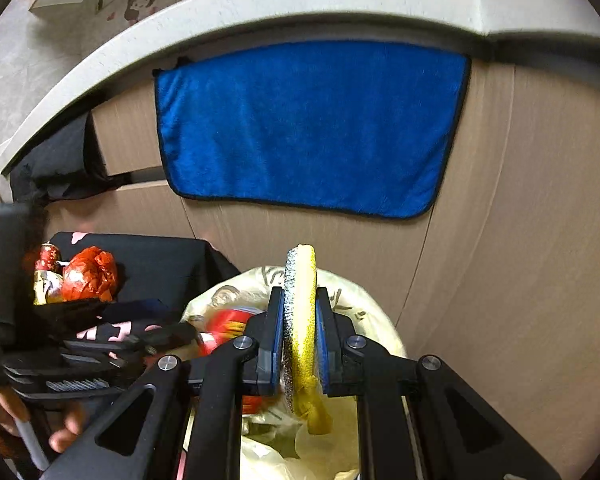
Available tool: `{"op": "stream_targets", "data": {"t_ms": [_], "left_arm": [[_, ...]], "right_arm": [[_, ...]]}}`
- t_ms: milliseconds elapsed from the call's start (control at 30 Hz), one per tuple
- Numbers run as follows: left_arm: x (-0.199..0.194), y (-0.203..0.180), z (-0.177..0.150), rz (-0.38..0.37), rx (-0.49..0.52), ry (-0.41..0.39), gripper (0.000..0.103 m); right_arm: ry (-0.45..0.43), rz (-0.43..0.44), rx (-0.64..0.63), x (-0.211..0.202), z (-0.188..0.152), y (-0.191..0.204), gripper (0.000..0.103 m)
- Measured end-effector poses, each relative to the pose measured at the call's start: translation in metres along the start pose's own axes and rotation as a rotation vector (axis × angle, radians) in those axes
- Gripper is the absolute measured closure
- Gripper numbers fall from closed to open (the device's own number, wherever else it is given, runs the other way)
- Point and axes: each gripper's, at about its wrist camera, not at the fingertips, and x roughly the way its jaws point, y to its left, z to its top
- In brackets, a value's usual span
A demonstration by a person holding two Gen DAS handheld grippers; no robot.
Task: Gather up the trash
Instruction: 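Carry the red can and lid over the yellow bag and release both, then grasp the purple sponge with the left tool while the right tool reaches a pink wrapper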
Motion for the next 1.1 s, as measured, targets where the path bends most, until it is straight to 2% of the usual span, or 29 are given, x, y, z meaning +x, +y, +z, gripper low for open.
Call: {"op": "stream_targets", "data": {"t_ms": [200,400,533,700,767,967,1100], "left_arm": [[-0.033,0.006,-0.011,0.197,0.036,-0.060,0.042],[-0.054,0.005,-0.027,0.269,0.088,-0.107,0.042],[-0.062,0.005,-0.030,0.264,0.087,-0.119,0.042],[-0.078,0.005,-0.037,0.254,0.083,-0.129,0.042],[-0.086,0.005,-0.040,0.257,0.081,-0.141,0.042],[-0.118,0.007,-0.050,0.275,0.072,-0.180,0.042],[-0.140,0.016,-0.059,0.301,0.048,-0.198,0.042]], "right_arm": [[0.077,-0.032,-0.029,0.043,-0.015,0.011,0.090],[0.195,-0.021,-0.025,0.083,-0.041,0.016,0.088],[0.227,-0.017,-0.024,0.084,-0.048,0.016,0.072],[0.181,-0.048,-0.053,0.062,-0.046,0.021,0.071],[0.152,-0.054,-0.062,0.049,-0.045,0.023,0.063],[0.040,-0.077,-0.064,0.002,-0.033,0.033,0.056],[-0.016,-0.056,-0.063,-0.026,-0.025,0.053,0.056]]}}
